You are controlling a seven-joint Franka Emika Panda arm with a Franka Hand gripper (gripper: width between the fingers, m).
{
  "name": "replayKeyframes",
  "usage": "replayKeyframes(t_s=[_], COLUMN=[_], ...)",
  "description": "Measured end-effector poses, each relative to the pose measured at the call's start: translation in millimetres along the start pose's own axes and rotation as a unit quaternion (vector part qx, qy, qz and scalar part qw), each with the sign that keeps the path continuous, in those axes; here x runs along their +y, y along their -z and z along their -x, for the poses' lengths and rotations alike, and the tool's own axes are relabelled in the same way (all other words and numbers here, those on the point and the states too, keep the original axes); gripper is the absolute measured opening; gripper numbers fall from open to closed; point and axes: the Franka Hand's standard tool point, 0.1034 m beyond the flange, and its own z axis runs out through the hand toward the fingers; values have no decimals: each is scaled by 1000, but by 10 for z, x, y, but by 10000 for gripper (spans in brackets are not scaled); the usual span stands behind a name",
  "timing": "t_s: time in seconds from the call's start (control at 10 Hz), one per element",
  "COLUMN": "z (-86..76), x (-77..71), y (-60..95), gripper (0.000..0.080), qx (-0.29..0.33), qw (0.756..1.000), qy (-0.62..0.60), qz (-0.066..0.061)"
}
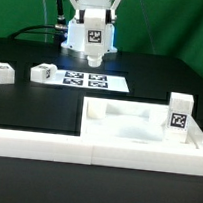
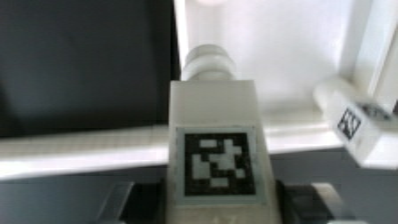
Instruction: Assemble square table
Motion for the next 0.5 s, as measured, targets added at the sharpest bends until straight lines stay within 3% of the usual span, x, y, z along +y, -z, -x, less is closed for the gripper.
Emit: replayKeyframes(t_s=[0.1, 0.3, 0.5], z=[-117, -132, -91], x=[36, 165, 168], y=[-13, 8, -18], gripper=[290, 290, 290], qx=[27, 100, 101], qw=[1000, 994, 994], qy=[10, 20, 20], qz=[10, 45, 47])
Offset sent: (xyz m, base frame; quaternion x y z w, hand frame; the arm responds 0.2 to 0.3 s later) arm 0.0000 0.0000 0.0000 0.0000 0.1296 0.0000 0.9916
